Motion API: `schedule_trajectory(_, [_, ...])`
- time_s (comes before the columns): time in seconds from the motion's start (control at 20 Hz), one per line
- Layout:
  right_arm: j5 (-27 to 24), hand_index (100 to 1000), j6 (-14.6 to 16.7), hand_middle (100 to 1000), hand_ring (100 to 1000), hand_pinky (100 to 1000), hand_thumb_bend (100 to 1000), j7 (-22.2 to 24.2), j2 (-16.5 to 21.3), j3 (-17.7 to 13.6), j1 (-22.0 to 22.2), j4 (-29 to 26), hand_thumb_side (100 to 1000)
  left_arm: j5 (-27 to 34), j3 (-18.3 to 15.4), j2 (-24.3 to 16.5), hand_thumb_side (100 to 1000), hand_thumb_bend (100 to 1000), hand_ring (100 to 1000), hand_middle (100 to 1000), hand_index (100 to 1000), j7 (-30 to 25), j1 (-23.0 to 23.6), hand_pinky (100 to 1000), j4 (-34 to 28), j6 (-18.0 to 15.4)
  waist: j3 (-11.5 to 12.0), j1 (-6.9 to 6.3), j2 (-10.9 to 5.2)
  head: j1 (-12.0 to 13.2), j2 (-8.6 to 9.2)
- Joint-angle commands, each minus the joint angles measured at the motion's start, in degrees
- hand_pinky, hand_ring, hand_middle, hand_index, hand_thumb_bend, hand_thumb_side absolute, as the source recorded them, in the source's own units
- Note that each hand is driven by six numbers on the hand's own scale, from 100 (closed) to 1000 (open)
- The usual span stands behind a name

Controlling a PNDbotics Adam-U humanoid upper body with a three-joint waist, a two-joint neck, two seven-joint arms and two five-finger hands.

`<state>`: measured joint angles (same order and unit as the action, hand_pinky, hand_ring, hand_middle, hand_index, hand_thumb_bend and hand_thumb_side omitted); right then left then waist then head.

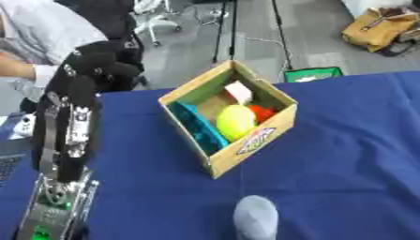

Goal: Pick up objects on the table and place them in the box.

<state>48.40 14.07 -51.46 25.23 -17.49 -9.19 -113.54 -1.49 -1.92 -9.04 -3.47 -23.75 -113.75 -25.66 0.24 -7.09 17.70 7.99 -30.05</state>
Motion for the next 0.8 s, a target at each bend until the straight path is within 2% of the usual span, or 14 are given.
schedule_trajectory(0.05, [0.6,776,0.0,688,774,756,100,0.6,4.8,3.3,0.2,-1.1,947,0.4,0.2,0.0,714,100,634,748,760,-0.4,-0.5,724,-0.8,0.4,0.2,0.76,-1.55,-0.4,-1.76])
schedule_trajectory(0.2, [-0.5,812,-0.3,734,806,784,100,5.0,8.5,6.0,-0.1,-1.1,999,0.8,0.5,0.5,718,100,634,749,762,-0.6,-0.5,724,-0.8,0.8,0.4,1.15,-2.23,-1.0,-3.25])
schedule_trajectory(0.35, [-2.5,825,-0.3,746,814,791,100,10.4,11.2,7.4,-0.8,-1.1,1000,1.1,0.6,0.8,720,100,635,750,763,-0.8,-0.4,724,-0.8,1.0,0.5,1.43,-2.83,-1.1,-3.51])
schedule_trajectory(0.4, [-2.9,859,-0.1,776,833,810,142,12.7,12.7,8.0,-1.2,-1.1,1000,1.2,0.7,0.9,722,100,636,750,764,-0.8,-0.4,724,-0.8,1.1,0.5,1.63,-3.16,-1.1,-3.30])
schedule_trajectory(0.6, [-4.5,890,0.6,799,849,824,202,23.8,18.6,11.1,-4.0,-1.1,1000,1.5,1.0,1.3,725,100,635,748,764,-1.1,-0.1,724,-0.8,1.5,0.7,2.17,-4.40,-1.6,-3.06])
schedule_trajectory(0.8, [-5.0,928,2.2,828,859,832,249,35.1,24.4,15.2,-7.9,-1.1,959,1.8,1.3,1.8,728,100,633,746,762,-1.4,0.4,723,-0.8,2.0,1.0,2.71,-5.68,-2.4,-3.14])
